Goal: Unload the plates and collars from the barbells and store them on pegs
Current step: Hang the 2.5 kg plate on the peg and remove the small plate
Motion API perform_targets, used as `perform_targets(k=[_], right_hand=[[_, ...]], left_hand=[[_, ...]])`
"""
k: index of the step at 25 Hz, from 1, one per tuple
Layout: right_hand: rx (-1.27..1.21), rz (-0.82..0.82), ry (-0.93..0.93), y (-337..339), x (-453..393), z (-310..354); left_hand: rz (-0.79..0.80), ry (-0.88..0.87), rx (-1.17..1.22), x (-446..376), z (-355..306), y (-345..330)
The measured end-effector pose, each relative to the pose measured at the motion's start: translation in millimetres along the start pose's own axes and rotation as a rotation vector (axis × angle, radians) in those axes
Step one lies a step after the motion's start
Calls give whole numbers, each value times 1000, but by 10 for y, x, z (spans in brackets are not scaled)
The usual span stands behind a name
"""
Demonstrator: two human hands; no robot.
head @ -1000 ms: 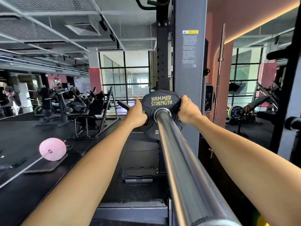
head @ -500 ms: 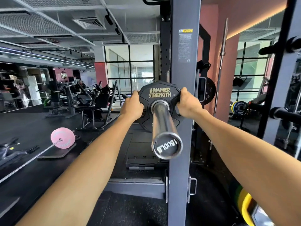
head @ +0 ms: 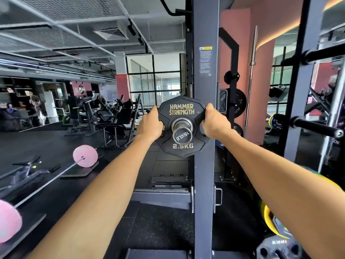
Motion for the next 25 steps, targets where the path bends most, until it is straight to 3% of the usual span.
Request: perform_targets(k=[16, 25], right_hand=[[39, 42, 5, 798, 1244, 403], [23, 8, 7, 1473, 1238, 276]], left_hand=[[41, -63, -85, 1184, -264, 973], [-5, -152, -84, 1172, -902, 1347]])
Point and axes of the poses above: each hand's wrist, its own x-axis away from the middle knuckle, its own y-axis out of the back of the hand, z = x × y, the point moved 10 cm from there along -x, towards the middle knuckle, and after that the axes turned 6 degrees about -z, right-handed, at the moved point
